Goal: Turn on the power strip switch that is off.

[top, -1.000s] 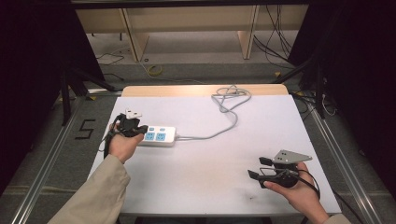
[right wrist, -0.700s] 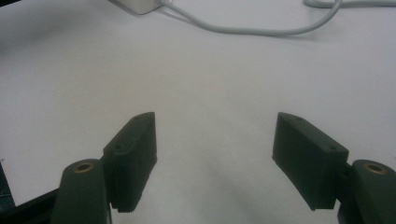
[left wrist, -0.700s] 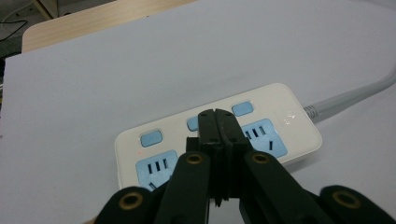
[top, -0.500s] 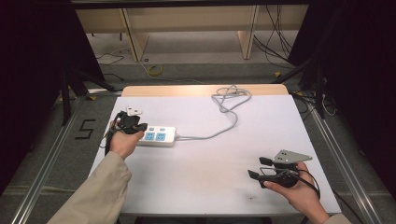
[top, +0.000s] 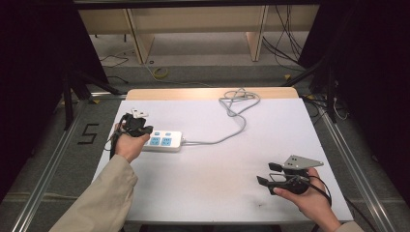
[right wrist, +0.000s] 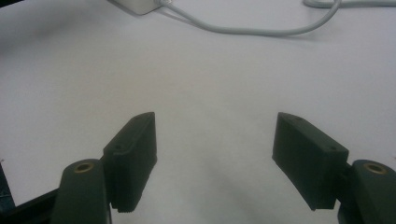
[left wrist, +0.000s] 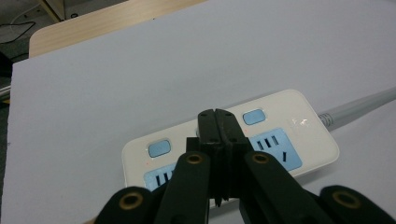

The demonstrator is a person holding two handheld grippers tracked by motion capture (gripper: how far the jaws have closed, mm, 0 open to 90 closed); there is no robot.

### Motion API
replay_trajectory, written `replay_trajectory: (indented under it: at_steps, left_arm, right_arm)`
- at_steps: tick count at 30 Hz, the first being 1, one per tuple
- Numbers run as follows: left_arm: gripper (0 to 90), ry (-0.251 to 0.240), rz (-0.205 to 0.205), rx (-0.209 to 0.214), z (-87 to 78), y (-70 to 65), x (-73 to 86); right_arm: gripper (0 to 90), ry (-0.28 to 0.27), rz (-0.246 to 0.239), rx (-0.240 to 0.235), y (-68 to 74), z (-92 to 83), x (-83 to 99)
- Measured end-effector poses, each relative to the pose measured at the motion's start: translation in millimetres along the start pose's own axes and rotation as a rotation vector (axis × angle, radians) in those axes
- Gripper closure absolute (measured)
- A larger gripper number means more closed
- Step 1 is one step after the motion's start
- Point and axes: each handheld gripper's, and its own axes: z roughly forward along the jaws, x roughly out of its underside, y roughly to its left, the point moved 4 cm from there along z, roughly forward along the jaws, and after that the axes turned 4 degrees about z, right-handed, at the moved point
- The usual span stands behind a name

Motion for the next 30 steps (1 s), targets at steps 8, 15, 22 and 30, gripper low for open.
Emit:
replay_trajectory:
  at_steps: [8, 15, 22, 30]
  left_arm:
    - [90.0, 0.006, 0.007, -0.003, 2.7, -0.4, -2.0]
    - [90.0, 0.009, 0.014, -0.01, 5.3, -0.3, -3.9]
    - [90.0, 0.017, 0.019, -0.013, 9.0, 0.5, -4.0]
    - [90.0, 0.026, 0.012, -0.013, 12.0, 2.1, -3.5]
  right_arm:
    - [30.9, 0.0, 0.0, 0.0, 0.0, 0.0, -0.1]
    - [30.9, -0.003, -0.001, -0.001, -0.1, 0.1, -0.1]
    - [30.9, -0.002, 0.0, 0.0, -0.1, 0.0, 0.0]
    - [30.8, 0.001, -0.001, -0.001, 0.0, 0.0, 0.0]
